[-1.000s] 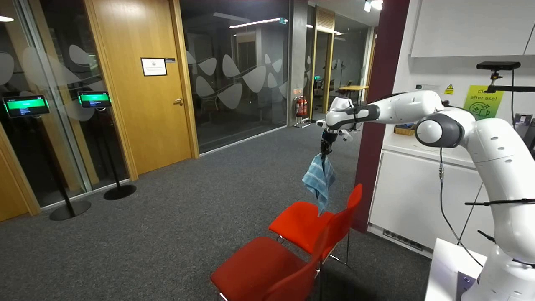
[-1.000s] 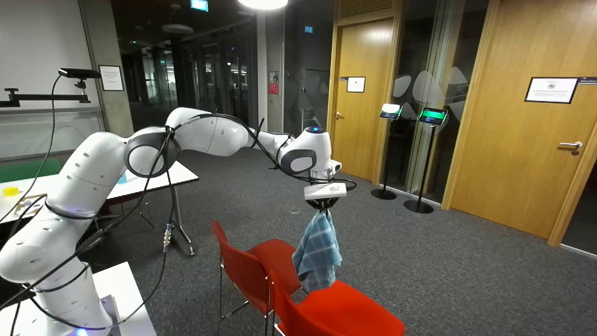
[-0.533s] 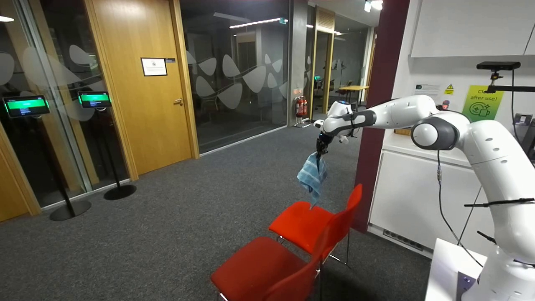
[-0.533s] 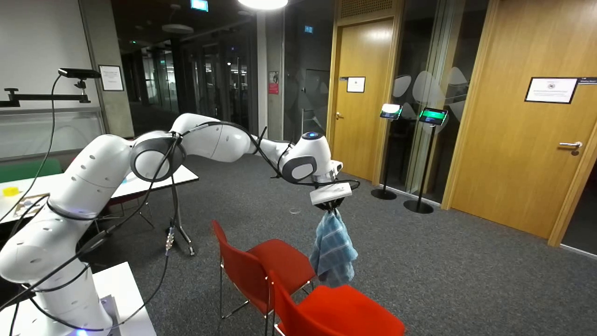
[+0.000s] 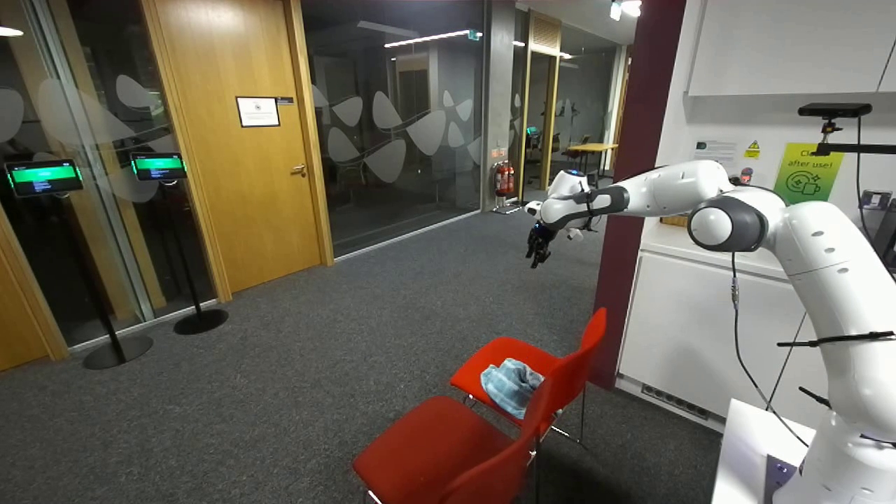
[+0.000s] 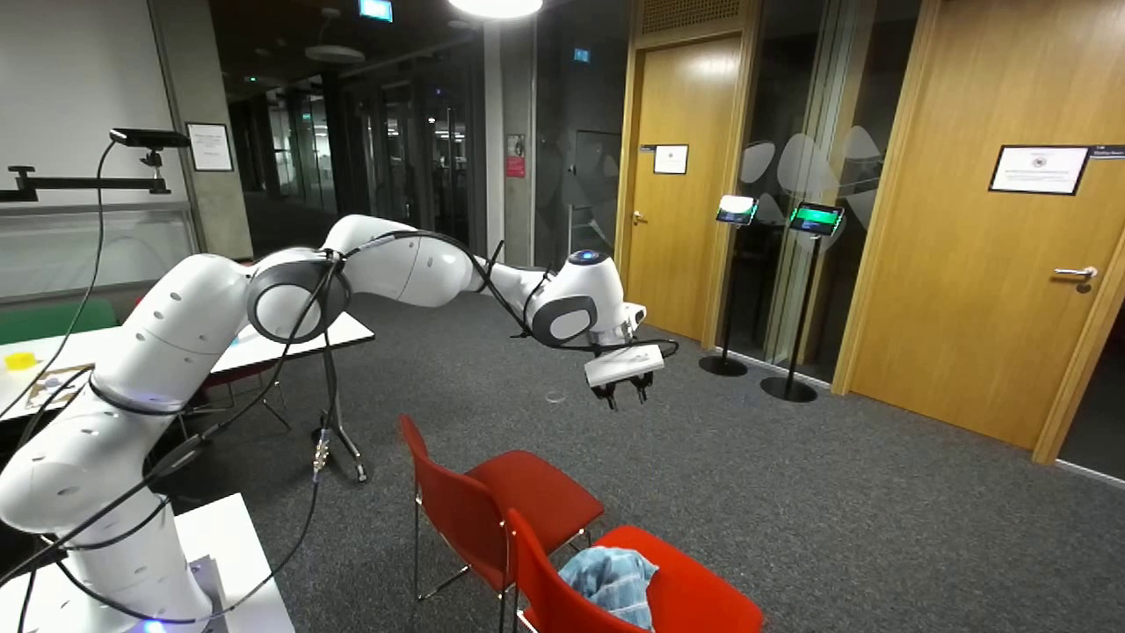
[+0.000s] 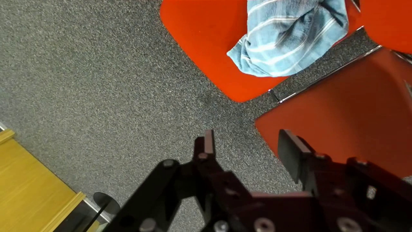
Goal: Pick up the cloth and put it on the seat of the chair
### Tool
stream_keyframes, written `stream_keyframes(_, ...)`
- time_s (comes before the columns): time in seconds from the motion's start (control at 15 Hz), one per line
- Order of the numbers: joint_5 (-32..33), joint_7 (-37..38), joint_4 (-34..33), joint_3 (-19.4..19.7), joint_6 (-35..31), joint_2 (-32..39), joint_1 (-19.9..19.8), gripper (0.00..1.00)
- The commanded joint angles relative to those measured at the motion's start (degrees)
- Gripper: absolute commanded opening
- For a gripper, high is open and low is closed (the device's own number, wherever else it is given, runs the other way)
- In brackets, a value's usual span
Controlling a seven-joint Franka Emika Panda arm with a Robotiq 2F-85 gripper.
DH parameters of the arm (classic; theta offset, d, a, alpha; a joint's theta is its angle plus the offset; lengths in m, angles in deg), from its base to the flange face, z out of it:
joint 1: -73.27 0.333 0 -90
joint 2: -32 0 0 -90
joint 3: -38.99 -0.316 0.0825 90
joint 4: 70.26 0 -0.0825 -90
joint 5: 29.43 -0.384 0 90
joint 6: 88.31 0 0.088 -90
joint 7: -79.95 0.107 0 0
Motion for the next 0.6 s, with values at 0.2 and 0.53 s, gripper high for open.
stream_keyframes(0.2, 0.0, -0.3, 1.8, -0.5, -3.2, -2.1, -0.2, 1.0)
stream_keyframes(0.53, -2.8, 3.3, 6.3, -0.9, 1.1, -8.2, -0.9, 1.0)
